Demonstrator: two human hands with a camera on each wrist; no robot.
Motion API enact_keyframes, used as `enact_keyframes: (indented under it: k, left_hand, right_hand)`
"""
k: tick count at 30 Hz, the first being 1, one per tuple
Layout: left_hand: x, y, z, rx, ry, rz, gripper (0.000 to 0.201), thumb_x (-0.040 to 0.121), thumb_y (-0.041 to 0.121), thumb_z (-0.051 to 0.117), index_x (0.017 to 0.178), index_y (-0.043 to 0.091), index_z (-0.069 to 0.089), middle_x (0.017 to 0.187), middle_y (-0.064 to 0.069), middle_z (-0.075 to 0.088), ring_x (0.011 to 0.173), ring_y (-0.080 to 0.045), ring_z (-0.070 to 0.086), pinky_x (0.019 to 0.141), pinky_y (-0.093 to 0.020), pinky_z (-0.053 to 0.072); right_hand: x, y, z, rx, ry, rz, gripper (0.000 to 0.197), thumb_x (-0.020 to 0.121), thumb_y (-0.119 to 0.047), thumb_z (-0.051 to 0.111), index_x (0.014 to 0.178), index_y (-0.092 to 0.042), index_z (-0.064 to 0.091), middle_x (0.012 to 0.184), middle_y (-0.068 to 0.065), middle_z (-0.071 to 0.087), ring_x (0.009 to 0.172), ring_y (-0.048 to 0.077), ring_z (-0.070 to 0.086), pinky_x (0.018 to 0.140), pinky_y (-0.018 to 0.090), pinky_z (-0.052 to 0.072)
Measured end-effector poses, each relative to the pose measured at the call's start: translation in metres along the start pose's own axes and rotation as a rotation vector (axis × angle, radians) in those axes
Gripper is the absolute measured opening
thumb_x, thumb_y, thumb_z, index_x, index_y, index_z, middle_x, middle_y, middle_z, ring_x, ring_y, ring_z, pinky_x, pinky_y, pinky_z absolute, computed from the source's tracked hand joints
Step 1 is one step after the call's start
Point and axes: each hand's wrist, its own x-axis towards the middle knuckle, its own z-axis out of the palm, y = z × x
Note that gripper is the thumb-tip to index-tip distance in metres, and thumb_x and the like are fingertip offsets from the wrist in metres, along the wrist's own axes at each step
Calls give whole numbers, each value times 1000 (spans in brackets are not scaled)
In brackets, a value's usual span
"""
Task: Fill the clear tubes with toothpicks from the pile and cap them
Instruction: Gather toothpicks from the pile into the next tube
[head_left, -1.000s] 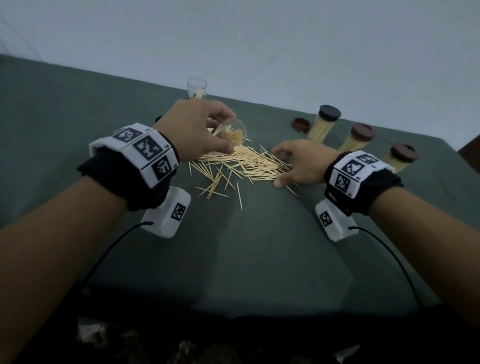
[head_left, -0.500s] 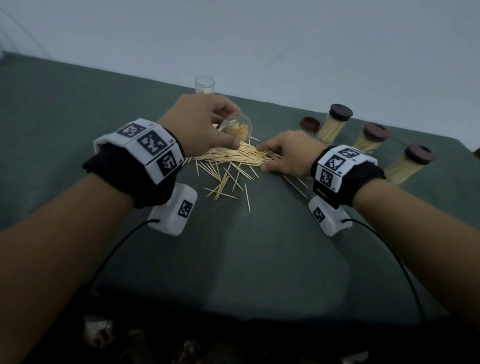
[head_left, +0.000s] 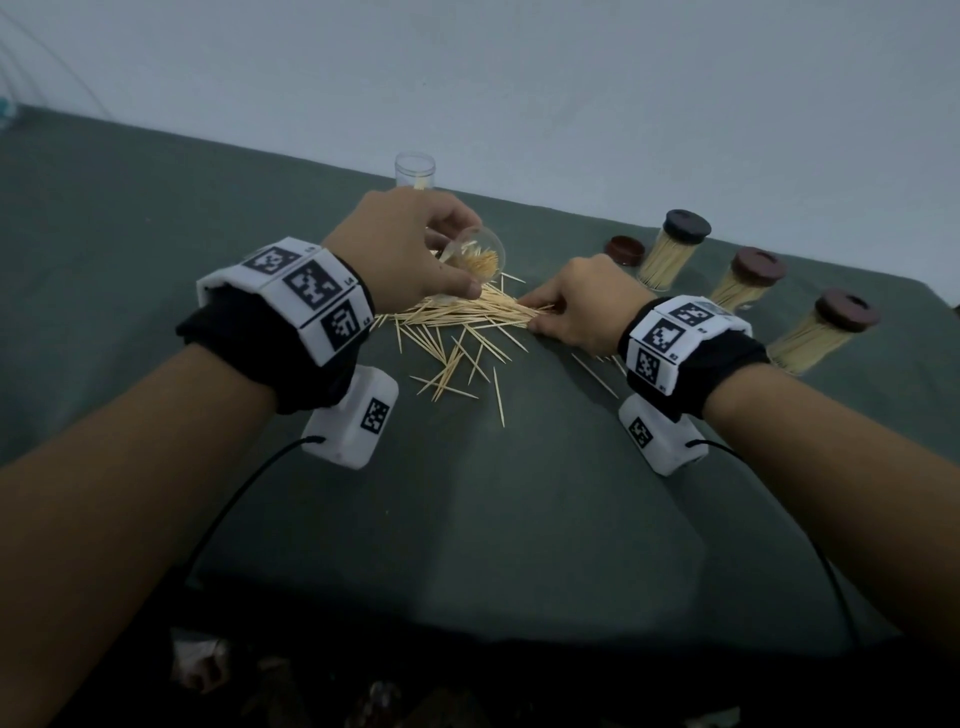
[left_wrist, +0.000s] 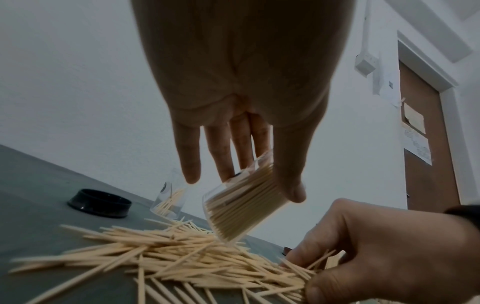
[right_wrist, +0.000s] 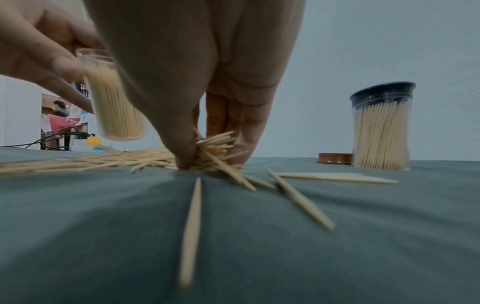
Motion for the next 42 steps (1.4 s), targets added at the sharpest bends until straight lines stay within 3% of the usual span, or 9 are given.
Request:
enact_keyframes:
  k: [3, 6, 12, 23, 28, 32, 38, 40, 42]
  left_hand:
    - [0, 1, 1, -4, -2, -4, 57, 67, 31, 87, 119, 26, 64, 108, 12, 69, 102, -4, 65, 94, -23, 49]
    - [1, 1, 2, -4, -1, -7, 56, 67, 31, 88, 117, 27, 64, 107, 13, 69, 102, -4, 65, 96, -26, 50]
    - [2, 1, 2, -5, -1, -11, 57, 67, 33, 88, 118, 29, 64, 106, 16, 68, 102, -3, 64, 96, -29, 51]
    - [2, -3, -1, 14, 10, -8, 57, 68, 33, 87, 120, 27, 64, 109, 12, 68, 103, -4, 64, 89, -19, 45]
    - [2, -3, -2, 62, 26, -4, 56, 71, 32, 85, 122, 28, 63, 108, 13, 64, 105, -6, 60, 91, -21, 41]
    - [3, -6, -3, 94, 34, -10, 56, 72, 30, 84, 124, 29, 62, 110, 12, 60, 106, -9, 57, 89, -23, 39]
    - [2, -5, -3, 121, 29, -13, 59, 73, 32, 84, 127, 29, 61, 109, 12, 57, 102, -9, 56, 86, -22, 38]
    - [2, -6, -2, 148, 35, -14, 60, 73, 31, 84, 128, 29, 61, 111, 10, 57, 101, -9, 55, 86, -23, 38]
    - [2, -6, -2, 198, 45, -9, 60, 73, 30, 84, 128, 28, 62, 112, 6, 57, 98, -9, 52, 85, -23, 37]
  right_hand:
    - [1, 0, 0, -10, -27, 12, 37, 86, -37, 70, 122, -27, 67, 108, 3, 71, 102, 21, 62, 85, 24, 45]
    - [1, -2, -1, -30, -26, 12, 30, 87, -37, 69, 116, -28, 71, 103, 3, 72, 98, 22, 62, 87, 32, 49]
    - [1, -2, 1, -1, 11, 0, 31, 88, -31, 68, 119, -31, 68, 101, 0, 73, 96, 17, 63, 78, 19, 39]
    - [-3, 9, -2, 103, 77, 72, 30, 88, -32, 68, 117, -30, 70, 110, 0, 71, 103, 14, 63, 83, 15, 38]
    - [-8, 16, -8, 141, 100, 86, 27, 87, -35, 69, 114, -31, 71, 101, -4, 73, 86, 5, 58, 80, 14, 38]
    - [-14, 18, -17, 169, 106, 90, 25, 87, -33, 69, 111, -32, 72, 71, -20, 60, 71, -1, 55, 73, 13, 37]
    - [-20, 16, -34, 235, 98, 90, 20, 86, -37, 70, 106, -39, 72, 72, -25, 62, 68, -9, 57, 60, 11, 40]
    - [-21, 14, -39, 252, 101, 76, 20, 86, -37, 71, 106, -39, 72, 75, -24, 65, 70, -8, 59, 64, 14, 43]
    - [-21, 11, -44, 267, 105, 68, 21, 85, -39, 71, 106, -39, 72, 83, -20, 69, 79, -4, 62, 76, 21, 51]
